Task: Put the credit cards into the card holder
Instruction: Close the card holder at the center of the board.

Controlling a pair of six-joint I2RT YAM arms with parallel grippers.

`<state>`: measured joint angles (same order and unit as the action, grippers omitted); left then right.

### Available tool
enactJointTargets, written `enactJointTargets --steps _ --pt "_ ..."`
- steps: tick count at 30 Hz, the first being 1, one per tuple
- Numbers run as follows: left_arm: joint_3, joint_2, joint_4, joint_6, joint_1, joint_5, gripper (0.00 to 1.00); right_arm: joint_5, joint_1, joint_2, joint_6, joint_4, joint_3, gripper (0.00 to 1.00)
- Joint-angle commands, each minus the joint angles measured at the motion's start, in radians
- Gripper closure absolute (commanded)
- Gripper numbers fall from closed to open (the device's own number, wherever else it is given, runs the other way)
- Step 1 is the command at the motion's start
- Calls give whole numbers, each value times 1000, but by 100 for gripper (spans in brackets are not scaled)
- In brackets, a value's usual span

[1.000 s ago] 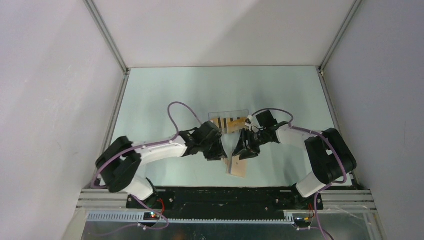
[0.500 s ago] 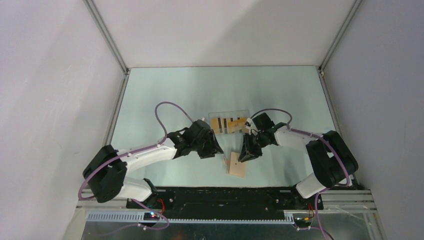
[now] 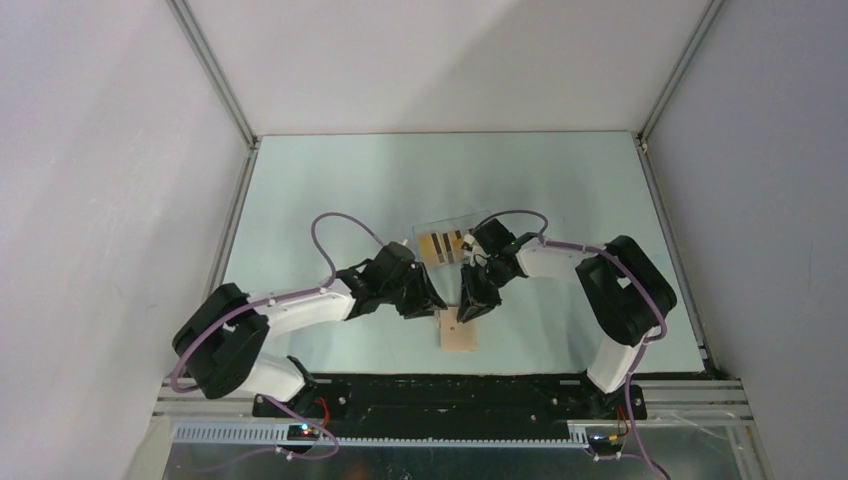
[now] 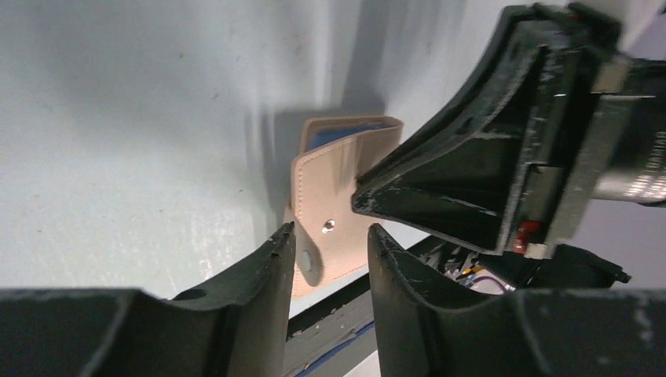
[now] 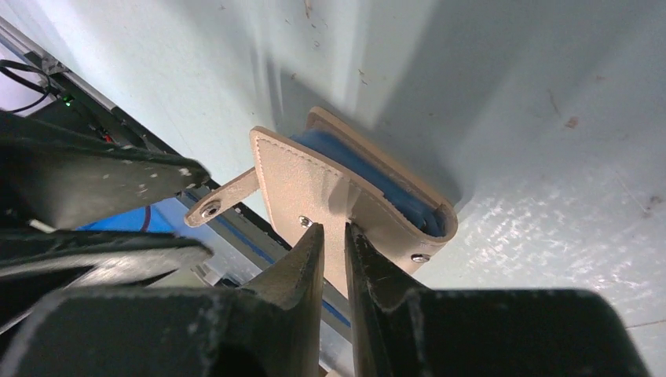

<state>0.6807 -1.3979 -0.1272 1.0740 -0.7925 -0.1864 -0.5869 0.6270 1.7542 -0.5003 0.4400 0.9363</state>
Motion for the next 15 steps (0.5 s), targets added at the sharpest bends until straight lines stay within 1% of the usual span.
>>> enactJointTargets --steps 1,3,5,9,13,15 --pt "-41 -8 108 20 10 -42 58 148 28 45 43 -4 19 79" --pt "-56 6 107 25 10 -33 58 168 33 2 42 17 19 78" --pt "-76 33 105 30 10 -18 59 181 35 -77 37 36 19 76" --pt "-73 57 72 17 10 -3 59 206 35 -192 19 80 25 72" --pt "-70 50 67 14 8 -7 60 242 41 -268 15 140 24 71" --pt "-70 47 67 12 9 -5 61 264 46 -281 27 173 23 71"
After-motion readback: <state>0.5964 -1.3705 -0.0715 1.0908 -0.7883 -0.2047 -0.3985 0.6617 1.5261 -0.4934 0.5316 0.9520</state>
